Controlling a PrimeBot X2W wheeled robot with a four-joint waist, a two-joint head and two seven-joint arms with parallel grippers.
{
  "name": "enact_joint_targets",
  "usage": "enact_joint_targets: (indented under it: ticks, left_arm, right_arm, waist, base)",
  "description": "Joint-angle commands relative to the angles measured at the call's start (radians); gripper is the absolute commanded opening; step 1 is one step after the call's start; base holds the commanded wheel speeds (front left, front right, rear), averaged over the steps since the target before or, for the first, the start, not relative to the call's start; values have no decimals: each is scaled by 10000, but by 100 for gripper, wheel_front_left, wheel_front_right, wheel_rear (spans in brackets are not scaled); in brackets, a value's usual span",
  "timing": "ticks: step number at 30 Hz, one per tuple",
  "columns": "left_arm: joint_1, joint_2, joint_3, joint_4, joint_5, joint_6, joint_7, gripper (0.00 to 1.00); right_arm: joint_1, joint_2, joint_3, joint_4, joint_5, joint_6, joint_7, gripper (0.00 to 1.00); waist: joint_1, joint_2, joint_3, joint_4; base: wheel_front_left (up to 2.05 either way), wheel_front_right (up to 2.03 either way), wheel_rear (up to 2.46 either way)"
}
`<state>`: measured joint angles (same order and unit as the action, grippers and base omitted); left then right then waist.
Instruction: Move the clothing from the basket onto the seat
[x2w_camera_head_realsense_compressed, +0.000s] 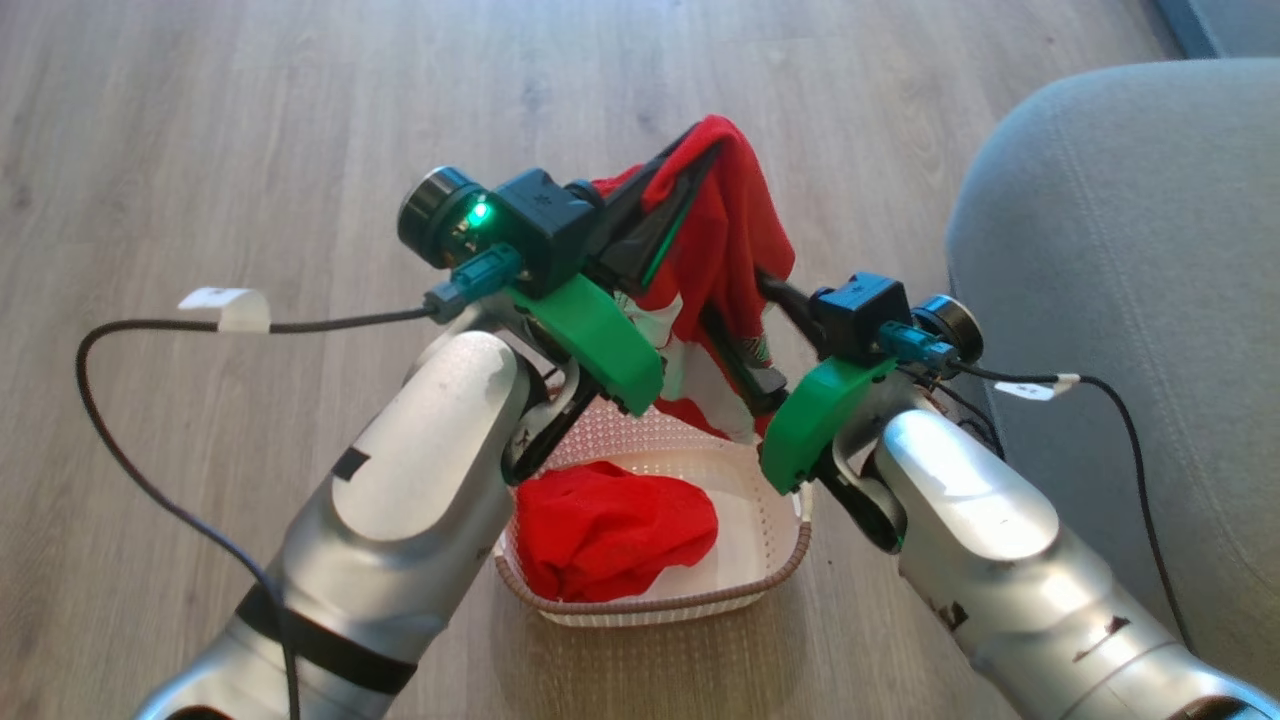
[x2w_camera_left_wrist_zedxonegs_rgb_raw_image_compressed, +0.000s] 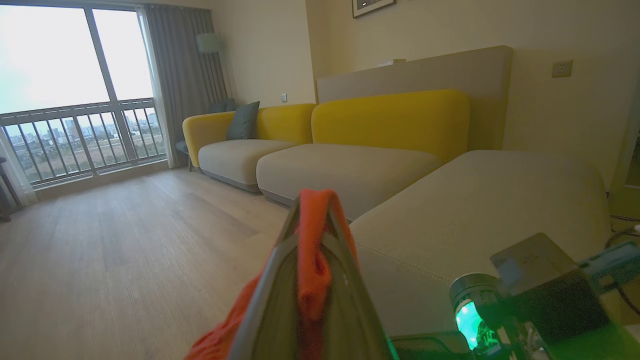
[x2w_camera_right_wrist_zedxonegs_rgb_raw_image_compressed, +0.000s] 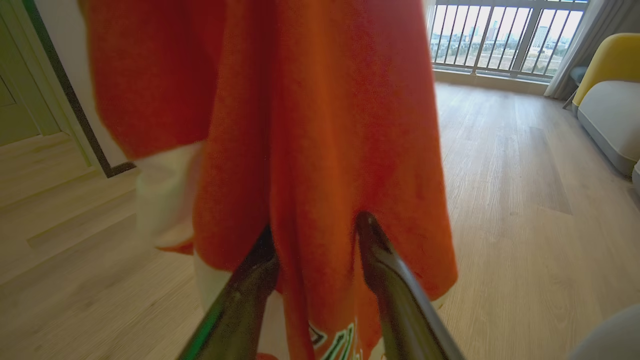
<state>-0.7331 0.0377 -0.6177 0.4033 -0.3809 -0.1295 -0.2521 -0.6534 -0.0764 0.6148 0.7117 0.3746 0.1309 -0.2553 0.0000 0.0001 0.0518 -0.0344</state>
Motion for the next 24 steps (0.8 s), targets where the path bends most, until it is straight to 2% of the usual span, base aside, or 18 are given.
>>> enact_joint_targets:
  ticks: [1, 7, 8, 9, 10, 17, 24]
  left_arm:
    - [-438, 128, 197, -394, -127, -11, -97, 0]
    - [-403, 127, 103, -198, -177, 44, -97, 0]
    - [-378, 127, 170, -211, -210, 45, -97, 9]
    - [-343, 127, 204, -190, -212, 43, -97, 74]
    - [-297, 127, 247, -183, -259, 38, -97, 100]
    - [-122, 126, 368, 64, -188, 11, -97, 100]
    - [173, 256, 136, 495, -84, -7, -97, 100]
  right_arm:
    - [-559, 246, 196, 1, 273, -2, -65, 0]
    - [-743, 258, 5, -160, 515, -2, -65, 0]
    - [-726, 259, -107, -246, 488, -2, -65, 0]
    - [-712, 259, -246, -338, 426, -2, -65, 0]
    - [-681, 259, -379, -432, 363, -2, -65, 0]
    - [-470, 166, -1142, -997, 18, -2, -65, 0]
    - [-54, -70, -2124, -1982, -211, -2, -65, 0]
  waist:
    - [0, -1, 24, 205]
    - [0, -1, 177, 262]
    - [0, -1, 217, 212]
    - [0, -1, 257, 157]
    - [0, -1, 293, 95]
    - [0, -1, 496, -431]
    - [0, -1, 674, -1446]
  base:
    - [0, 0, 0]
    - [0, 0, 0]
    - [0, 0, 0]
    - [0, 0, 0]
    - [0, 0, 0]
    - [0, 0, 0]
    - [0, 0, 0]
